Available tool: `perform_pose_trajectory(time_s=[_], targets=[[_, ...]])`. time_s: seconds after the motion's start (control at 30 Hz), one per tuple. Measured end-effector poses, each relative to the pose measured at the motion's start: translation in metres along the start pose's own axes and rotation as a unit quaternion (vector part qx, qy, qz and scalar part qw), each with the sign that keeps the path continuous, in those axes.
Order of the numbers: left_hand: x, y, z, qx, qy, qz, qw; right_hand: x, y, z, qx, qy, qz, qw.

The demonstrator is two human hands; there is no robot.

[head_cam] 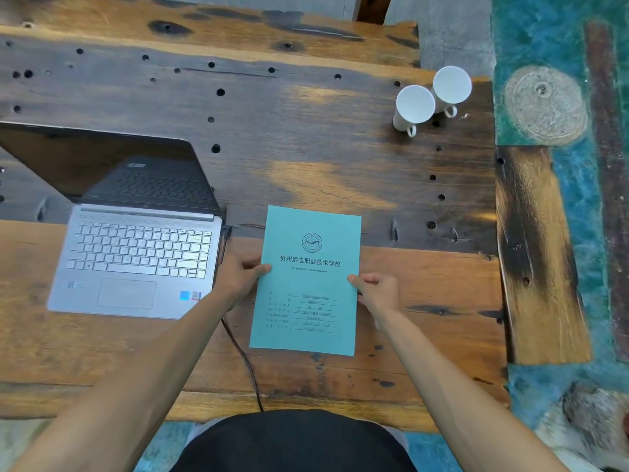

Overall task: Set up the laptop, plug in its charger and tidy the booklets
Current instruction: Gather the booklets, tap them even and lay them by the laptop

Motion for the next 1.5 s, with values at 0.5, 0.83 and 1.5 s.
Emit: perform_pose_trajectory(time_s=[0.5,0.83,1.5], targets=[[0.034,0.042,0.016,0.025,-0.178,0.149,0.972,-0.035,0.047,-0.017,0.078,0.247,-0.114,0.959],[0.035,0.09,0.072,0.1,-0.434,0.133,0.886,-0.029,0.061,-0.085,0.076,0.392,-0.194,0.896],[-0.033,0.205,0.155,0.213,-0.348,0.035,0.912,-0.011,0.109,-0.077,-0.074,0.546,-0.319,0.771]])
Point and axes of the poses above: each hand's wrist, its own y-axis away from the middle knuckle, its own z-axis out of the palm, x = y × z, the point moved 9 cm from there along -y, towards the middle knuckle, and after that the axes turned 11 degrees about -x, right-handed, at the moved point
